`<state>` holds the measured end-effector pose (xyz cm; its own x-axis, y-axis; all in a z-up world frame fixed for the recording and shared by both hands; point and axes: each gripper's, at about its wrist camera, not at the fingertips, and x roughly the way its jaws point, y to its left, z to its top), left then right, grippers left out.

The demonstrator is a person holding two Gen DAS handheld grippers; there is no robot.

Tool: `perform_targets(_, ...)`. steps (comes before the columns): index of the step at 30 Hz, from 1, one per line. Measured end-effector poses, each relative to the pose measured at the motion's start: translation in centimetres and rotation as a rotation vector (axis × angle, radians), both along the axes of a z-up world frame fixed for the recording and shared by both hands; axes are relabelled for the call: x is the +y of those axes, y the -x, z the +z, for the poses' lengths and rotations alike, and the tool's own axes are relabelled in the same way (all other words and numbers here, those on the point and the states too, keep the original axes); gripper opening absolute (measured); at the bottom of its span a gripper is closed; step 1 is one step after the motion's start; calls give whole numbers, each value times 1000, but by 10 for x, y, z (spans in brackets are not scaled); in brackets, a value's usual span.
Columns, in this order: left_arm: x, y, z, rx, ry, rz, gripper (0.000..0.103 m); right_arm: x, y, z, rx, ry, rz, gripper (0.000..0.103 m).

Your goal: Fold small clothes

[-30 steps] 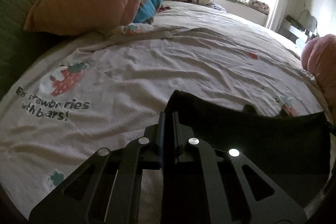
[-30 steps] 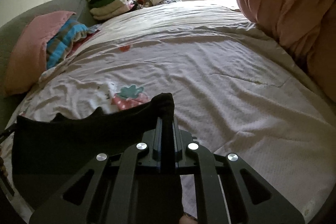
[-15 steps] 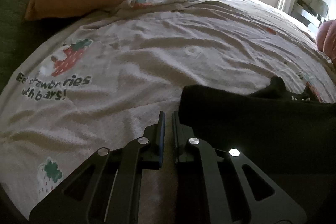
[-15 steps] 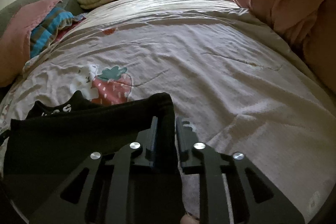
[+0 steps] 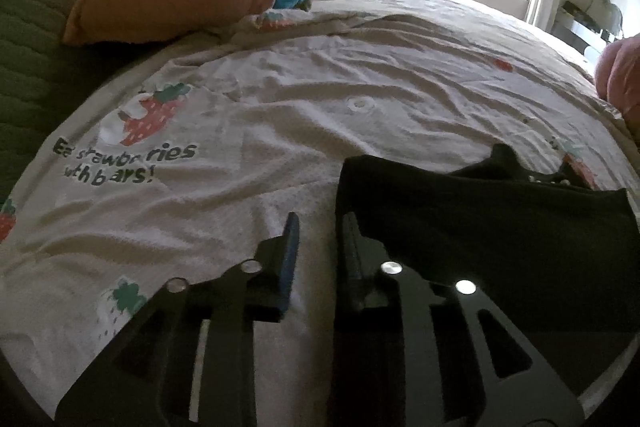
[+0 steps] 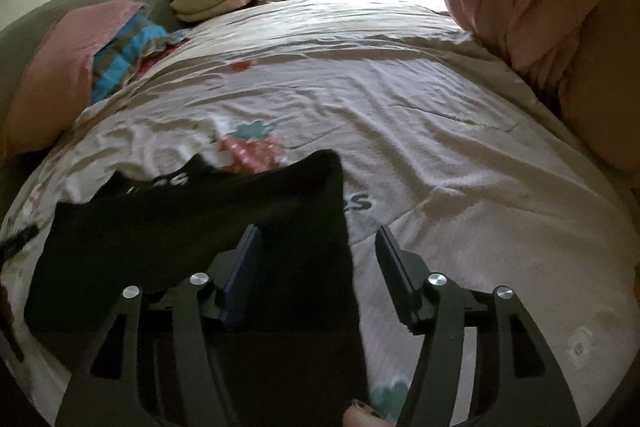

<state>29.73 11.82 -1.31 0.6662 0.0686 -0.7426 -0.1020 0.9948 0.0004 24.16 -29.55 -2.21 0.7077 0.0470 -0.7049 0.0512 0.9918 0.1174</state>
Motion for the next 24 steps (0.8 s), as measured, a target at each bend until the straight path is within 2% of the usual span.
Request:
perform_targets(5,-8,17,6,2,11,-23,22,18,18,1,15,26,73,66)
perform_targets(8,-11,24,10,-5,42,-32,28,29,27,-1,31,44,105,66)
perform_targets(13,-17,35,15,-17,47,-47,29,39,39,-6,59,46,139,66)
perform_targets(24,-32,58,5,41,47,-83,33,46,59,-21,132,75,171,66)
